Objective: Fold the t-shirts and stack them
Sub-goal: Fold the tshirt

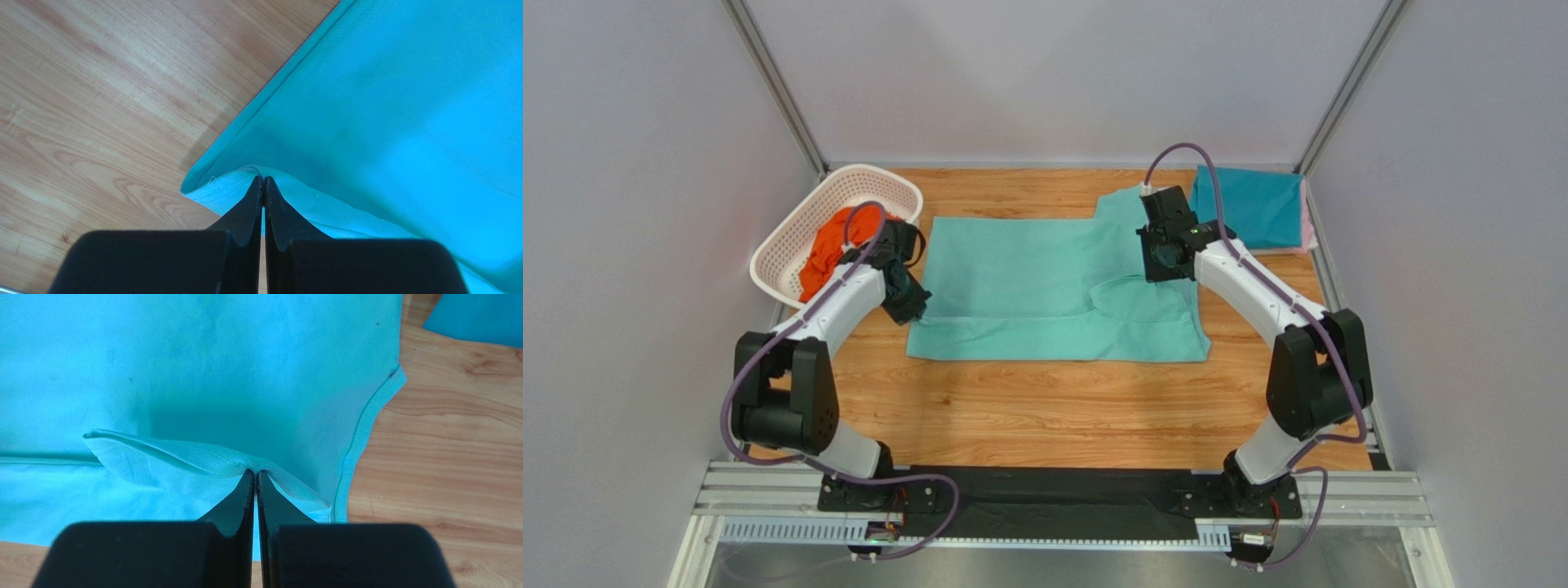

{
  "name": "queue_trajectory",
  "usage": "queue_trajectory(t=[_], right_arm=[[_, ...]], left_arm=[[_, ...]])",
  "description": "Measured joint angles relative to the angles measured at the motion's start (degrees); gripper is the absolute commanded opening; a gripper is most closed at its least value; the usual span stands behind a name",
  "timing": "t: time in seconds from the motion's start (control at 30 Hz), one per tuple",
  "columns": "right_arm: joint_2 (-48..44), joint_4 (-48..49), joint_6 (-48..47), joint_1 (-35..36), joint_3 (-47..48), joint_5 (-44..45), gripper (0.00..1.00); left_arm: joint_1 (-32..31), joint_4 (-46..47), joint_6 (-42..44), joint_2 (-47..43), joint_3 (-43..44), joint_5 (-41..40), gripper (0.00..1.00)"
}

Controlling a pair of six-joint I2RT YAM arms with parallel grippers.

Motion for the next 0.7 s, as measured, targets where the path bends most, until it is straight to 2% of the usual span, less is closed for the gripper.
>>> queue_trajectory(t=[0.07, 0.13, 0.17, 0.2, 0.23, 0.27, 0.47, 0.7], right_arm=[[2.62, 0.17, -0.42, -0.33, 1.64, -0.24, 0.04], [6.73, -0.02, -0.70, -1.07, 4.94, -0.04, 0.44], [7.72, 0.07, -0.35, -1.22, 5.73, 0.02, 0.44], [8.92, -0.31, -0.72, -1.40, 6.91, 0.28, 0.65], [9.94, -0.37, -0.09, -1.51, 8.00, 0.48, 0.86], [10.80, -0.72, 0.28, -1.70, 9.03, 0.70, 1.00], [8.22, -1.88, 2.23, -1.77, 8.22, 0.11, 1.00], [-5.88, 0.13, 6.34, -1.77, -5.40, -6.19, 1.00]], left_arm=[[0.15, -0.04, 0.02, 1.16, 0.85, -0.42, 0.16], [0.26, -0.61, 0.24, 2.47, 2.38, -0.79, 0.53], [0.28, -0.76, -0.11, 2.93, 3.08, -0.92, 0.54], [0.31, -0.98, -0.48, 3.15, 3.65, -0.92, 0.71], [0.35, -1.14, 0.04, 3.17, 4.00, -0.83, 0.79], [0.39, -1.18, 0.13, 3.10, 4.37, -0.59, 0.88], [0.39, -1.38, 0.61, -0.31, 4.28, 1.68, 0.99], [-1.40, 0.50, 2.56, -6.29, 2.78, 7.04, 1.00]])
